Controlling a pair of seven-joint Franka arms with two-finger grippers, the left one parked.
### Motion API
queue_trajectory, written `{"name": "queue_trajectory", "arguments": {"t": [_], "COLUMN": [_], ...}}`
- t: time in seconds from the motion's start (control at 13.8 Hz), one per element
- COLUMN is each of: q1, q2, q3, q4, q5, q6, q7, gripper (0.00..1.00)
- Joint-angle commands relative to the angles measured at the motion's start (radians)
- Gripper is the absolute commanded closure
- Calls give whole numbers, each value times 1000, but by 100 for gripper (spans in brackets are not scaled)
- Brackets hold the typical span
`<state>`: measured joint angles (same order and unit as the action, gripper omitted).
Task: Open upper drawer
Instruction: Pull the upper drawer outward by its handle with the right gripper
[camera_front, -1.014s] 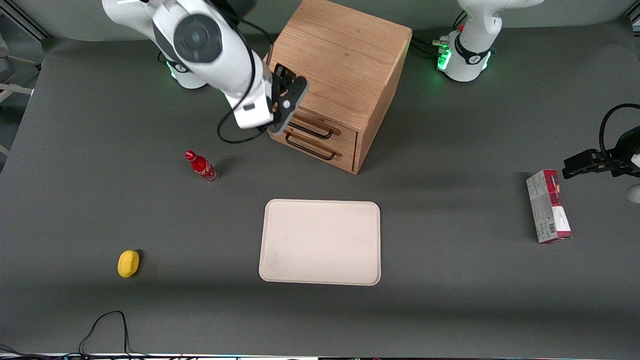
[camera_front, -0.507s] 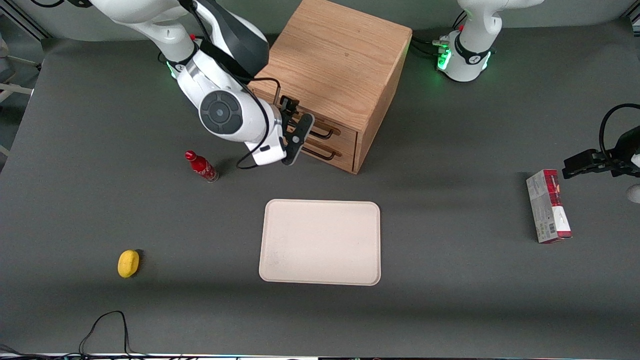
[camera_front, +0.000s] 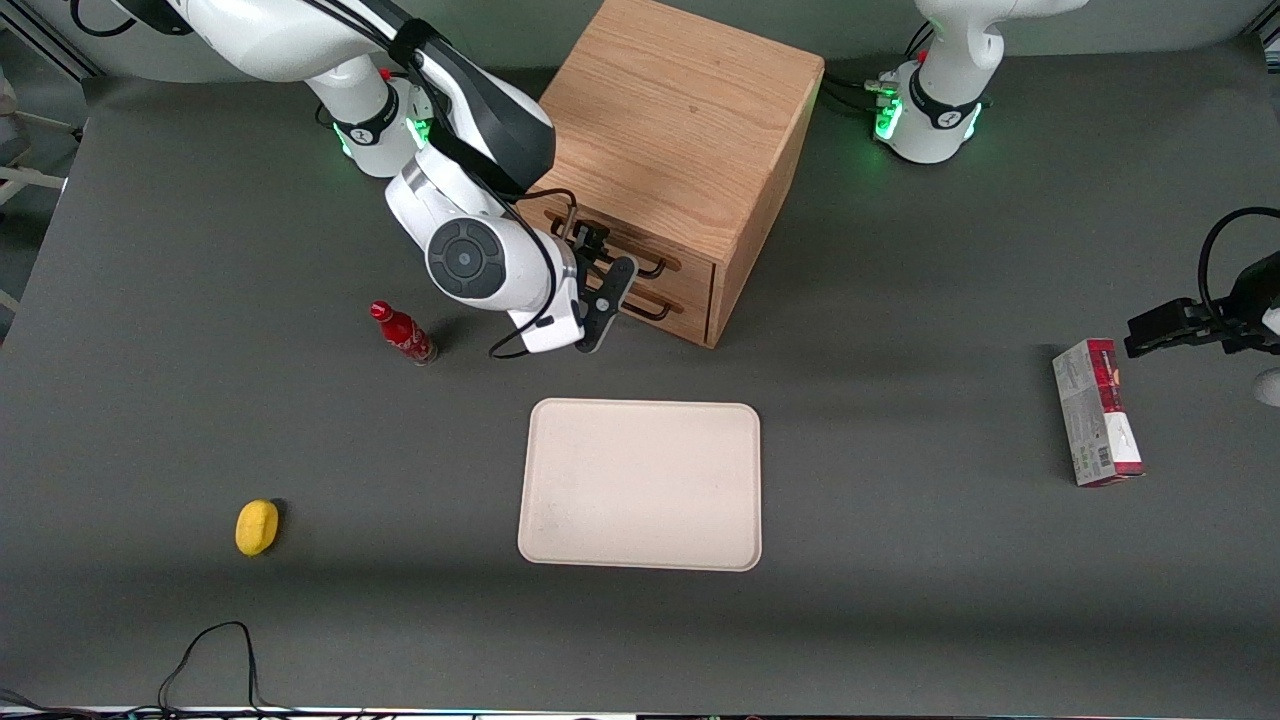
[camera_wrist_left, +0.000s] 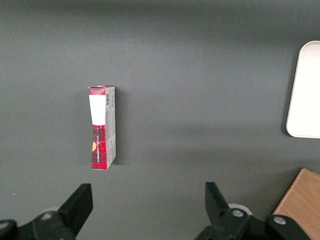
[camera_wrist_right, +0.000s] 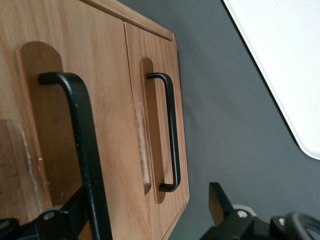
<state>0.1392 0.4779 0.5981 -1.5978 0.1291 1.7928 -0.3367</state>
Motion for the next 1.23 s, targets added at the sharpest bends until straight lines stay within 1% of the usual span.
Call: {"name": "queue_trajectory", "arguments": {"t": [0.0,0.14,0.29,0.43,0.72,1.01,1.16], "q1": [-1,-3,-4,-4,-6,-7,-7], "q2": [14,45,88,126,191,212,212], "q3": [2,-1,-43,-84,-165,-176,-178], "q4": [15,74,146,209,314,352,390], "q5": [-80,-138,-163,-163,-163,-163,-164], "q6": [19,14,11,7,2,-6,-50], "q7": [-27,-71,-110,-174,-248,-254,-252], "gripper": [0,0,0,0,0,0,0]}}
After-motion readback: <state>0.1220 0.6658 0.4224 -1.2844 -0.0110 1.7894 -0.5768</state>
